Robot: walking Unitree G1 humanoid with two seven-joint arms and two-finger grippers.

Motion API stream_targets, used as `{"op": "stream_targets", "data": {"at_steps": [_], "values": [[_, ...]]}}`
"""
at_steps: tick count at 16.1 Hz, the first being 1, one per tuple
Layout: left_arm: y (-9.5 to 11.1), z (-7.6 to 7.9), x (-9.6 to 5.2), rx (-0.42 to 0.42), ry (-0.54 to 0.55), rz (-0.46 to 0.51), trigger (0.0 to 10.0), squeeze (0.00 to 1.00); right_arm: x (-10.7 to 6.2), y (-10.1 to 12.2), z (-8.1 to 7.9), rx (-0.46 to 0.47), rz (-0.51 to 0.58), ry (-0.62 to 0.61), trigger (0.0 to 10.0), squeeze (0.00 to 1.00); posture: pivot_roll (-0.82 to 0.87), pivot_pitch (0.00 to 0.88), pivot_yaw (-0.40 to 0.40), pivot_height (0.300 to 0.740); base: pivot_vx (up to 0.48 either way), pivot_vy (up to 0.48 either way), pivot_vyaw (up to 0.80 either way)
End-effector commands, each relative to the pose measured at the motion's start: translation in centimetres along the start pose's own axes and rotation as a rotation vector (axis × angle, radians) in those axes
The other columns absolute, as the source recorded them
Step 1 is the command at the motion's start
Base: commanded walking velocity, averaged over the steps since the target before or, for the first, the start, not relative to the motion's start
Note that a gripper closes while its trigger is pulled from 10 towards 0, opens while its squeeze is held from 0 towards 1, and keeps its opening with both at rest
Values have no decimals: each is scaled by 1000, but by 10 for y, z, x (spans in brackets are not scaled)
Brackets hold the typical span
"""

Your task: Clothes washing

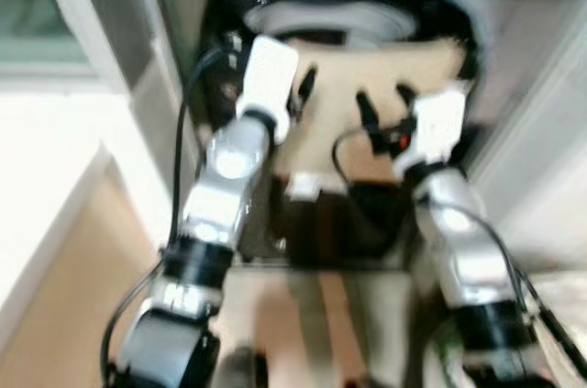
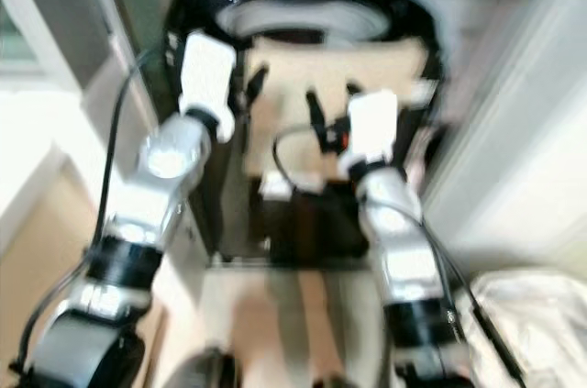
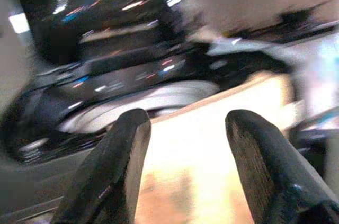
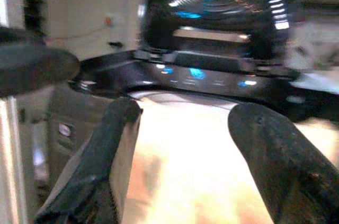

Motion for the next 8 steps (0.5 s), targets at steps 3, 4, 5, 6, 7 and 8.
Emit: {"op": "stream_targets", "data": {"at_steps": [3,4,5,6,7,8], "values": [[1,-3,0,-1,5,-3,10000,0,2,-1,-2,4,-3,8,10000,0,-116,0,20,740,-200,-84,0],[-1,-4,-1,1,9,-9,10000,0,1,-3,-4,6,-7,17,10000,0,-115,0,20,740,0,0,-738],[-5,-5,-3,17,15,-18,10000,0,-1,-6,-5,-8,-8,26,10000,0,-113,0,21,740,0,0,-706],[-8,-6,-5,34,19,-22,10000,0,-3,-8,-5,-21,-12,31,10000,0,-113,0,22,740,0,0,-706],[-17,-6,-10,50,15,-36,10000,0,-4,-12,-3,2,-25,17,10000,0,-115,0,25,740,0,0,-700],[-30,-6,-16,19,9,-67,10000,0,-6,-17,0,16,-35,-3,10000,0,-116,0,27,740,0,0,-700]]}}
Point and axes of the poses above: a point about 5 cm out from each wrist's last joint towards the gripper, its own x axis pointing out of the wrist towards the gripper, its own y axis along the axis of the wrist's last joint, z = x × y, the point moved 5 cm from there along x, pointing out of the wrist towards the gripper, and after that the axes turned 8 degrees about x, right-handed, at the moved point
